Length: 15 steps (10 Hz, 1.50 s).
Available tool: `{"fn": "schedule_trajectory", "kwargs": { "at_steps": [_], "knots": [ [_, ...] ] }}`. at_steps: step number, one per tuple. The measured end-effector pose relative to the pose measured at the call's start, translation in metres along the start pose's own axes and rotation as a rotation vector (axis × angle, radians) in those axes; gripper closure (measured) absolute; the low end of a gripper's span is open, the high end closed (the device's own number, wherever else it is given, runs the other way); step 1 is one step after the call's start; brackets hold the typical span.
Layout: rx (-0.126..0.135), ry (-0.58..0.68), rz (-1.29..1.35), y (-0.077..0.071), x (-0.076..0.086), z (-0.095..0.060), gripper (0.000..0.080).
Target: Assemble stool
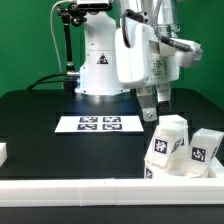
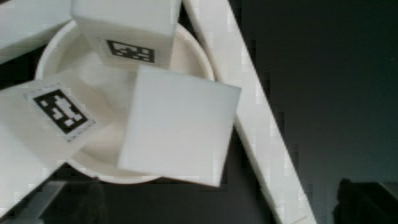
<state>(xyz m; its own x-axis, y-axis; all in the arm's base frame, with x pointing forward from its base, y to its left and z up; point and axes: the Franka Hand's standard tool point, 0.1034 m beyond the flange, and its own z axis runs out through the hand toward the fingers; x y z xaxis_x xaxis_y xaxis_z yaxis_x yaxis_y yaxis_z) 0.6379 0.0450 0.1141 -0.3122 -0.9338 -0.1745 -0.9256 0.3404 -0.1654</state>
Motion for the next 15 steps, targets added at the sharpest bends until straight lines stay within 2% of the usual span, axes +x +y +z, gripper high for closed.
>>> {"fn": "schedule_trajectory", "kwargs": {
  "at_steps": [1, 2, 4, 5, 11, 15],
  "knots": [
    [-0.017, 0.003, -0.1, 0.003, 0.0, 0.001, 0.015],
    [-0.052, 0.017, -0.242, 0.006, 0.0, 0.001, 0.015],
    [-0.07, 0.04, -0.558, 0.006, -0.001, 0.003, 0.015],
    [-0.074, 0.035, -0.698, 0.007, -0.003, 0.004, 0.015],
    [-0.085, 0.026, -1.095, 0.007, -0.004, 0.004, 0.015],
    [-0.097, 0.019, -1.538, 0.007, -0.012, 0.003, 0.015]
  ]
}}
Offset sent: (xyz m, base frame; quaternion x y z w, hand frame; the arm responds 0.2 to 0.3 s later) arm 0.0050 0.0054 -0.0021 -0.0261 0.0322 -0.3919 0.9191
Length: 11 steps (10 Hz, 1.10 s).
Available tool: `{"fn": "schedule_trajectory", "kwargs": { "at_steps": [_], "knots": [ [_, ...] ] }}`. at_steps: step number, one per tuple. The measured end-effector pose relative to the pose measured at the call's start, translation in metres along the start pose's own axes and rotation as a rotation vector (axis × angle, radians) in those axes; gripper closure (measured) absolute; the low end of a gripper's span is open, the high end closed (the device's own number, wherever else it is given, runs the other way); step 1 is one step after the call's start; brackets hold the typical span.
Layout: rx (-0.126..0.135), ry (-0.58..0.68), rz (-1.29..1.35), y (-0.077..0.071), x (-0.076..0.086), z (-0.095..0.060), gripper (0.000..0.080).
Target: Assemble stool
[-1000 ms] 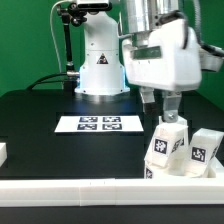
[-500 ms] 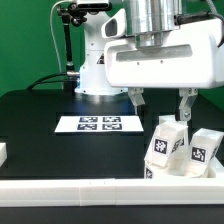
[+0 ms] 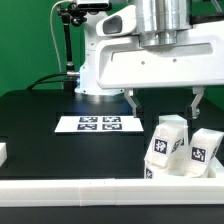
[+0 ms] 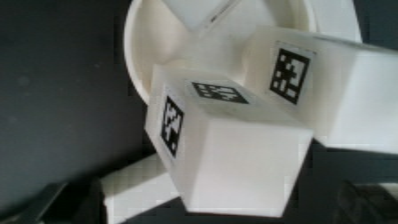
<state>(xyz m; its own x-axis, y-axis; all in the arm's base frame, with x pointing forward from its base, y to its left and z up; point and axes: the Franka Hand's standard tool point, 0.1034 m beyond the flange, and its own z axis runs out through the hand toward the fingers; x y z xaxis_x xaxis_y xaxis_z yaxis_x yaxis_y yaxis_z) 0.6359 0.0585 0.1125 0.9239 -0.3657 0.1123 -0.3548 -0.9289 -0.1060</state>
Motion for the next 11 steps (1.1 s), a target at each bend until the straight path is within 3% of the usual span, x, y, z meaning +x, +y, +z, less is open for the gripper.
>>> {"fn": "schedule_trajectory", "kwargs": {
  "at_steps": [5, 8, 11],
  "knots": [
    [-0.014, 0.002, -0.286, 0.005, 0.002, 0.0, 0.015],
    [-0.049, 0.009, -0.606, 0.012, 0.006, 0.004, 0.015],
    [-0.056, -0.001, -0.8, 0.006, 0.003, 0.005, 0.015]
  ]
}}
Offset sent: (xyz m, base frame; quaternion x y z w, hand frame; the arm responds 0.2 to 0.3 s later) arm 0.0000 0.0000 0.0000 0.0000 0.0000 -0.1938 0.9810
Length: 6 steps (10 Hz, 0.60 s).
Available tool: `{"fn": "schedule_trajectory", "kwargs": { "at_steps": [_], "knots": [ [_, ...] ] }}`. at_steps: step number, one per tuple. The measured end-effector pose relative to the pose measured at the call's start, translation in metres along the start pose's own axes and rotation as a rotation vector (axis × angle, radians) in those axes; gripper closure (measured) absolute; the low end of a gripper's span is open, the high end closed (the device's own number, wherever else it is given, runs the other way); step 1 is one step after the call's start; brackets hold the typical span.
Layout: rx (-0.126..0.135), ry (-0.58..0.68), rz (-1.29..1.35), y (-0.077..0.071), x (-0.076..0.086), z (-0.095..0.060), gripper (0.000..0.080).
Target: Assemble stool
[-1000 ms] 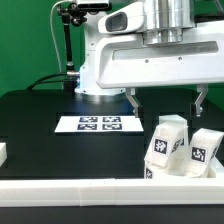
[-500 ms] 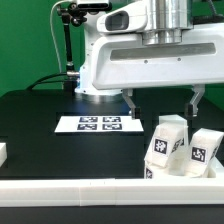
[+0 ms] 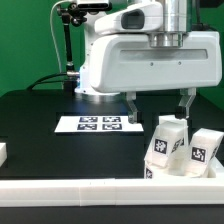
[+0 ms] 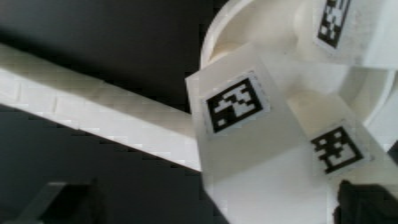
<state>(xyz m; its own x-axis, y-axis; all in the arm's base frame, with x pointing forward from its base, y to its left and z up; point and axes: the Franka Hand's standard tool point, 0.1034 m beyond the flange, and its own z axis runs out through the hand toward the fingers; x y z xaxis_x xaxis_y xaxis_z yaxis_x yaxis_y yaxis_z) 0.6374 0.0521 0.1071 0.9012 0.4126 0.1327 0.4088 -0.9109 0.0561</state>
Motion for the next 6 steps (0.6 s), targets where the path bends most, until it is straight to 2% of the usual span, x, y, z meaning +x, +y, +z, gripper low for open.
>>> {"fn": "schedule_trajectory", "kwargs": {
  "at_steps": [6],
  "knots": [
    [0.008, -0.013, -0.072, -0.012, -0.001, 0.01, 0.015]
  ]
}}
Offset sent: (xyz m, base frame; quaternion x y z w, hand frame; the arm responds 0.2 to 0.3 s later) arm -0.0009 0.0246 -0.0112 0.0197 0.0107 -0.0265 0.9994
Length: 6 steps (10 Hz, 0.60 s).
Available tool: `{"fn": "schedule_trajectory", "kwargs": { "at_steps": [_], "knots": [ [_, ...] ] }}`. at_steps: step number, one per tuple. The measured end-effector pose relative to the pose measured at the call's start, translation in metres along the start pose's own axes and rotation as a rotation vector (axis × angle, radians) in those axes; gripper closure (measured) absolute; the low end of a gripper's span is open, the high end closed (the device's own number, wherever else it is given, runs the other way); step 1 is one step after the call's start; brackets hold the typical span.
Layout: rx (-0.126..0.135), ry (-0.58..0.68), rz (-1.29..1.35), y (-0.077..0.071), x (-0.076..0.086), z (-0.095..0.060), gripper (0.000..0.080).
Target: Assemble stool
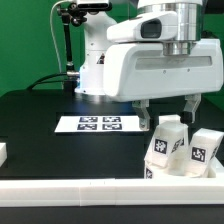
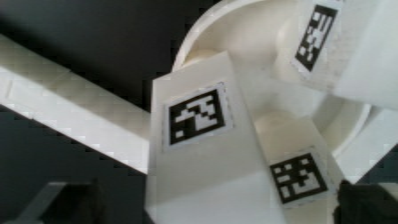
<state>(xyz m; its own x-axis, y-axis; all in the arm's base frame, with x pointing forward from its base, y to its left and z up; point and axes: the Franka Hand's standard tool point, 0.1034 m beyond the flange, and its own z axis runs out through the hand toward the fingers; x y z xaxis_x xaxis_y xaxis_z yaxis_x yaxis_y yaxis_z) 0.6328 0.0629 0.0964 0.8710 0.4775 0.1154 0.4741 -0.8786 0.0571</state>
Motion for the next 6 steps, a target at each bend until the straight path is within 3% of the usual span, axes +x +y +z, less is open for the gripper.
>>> {"fn": "schedule_trajectory", "kwargs": {
  "at_steps": [4, 6],
  "knots": [
    [0.0, -0.005, 0.009, 0.0013, -0.0023, 0.0027, 0.0161],
    [0.0, -0.006, 0.011, 0.0027, -0.0031, 0.0031, 0.0461]
  ]
}}
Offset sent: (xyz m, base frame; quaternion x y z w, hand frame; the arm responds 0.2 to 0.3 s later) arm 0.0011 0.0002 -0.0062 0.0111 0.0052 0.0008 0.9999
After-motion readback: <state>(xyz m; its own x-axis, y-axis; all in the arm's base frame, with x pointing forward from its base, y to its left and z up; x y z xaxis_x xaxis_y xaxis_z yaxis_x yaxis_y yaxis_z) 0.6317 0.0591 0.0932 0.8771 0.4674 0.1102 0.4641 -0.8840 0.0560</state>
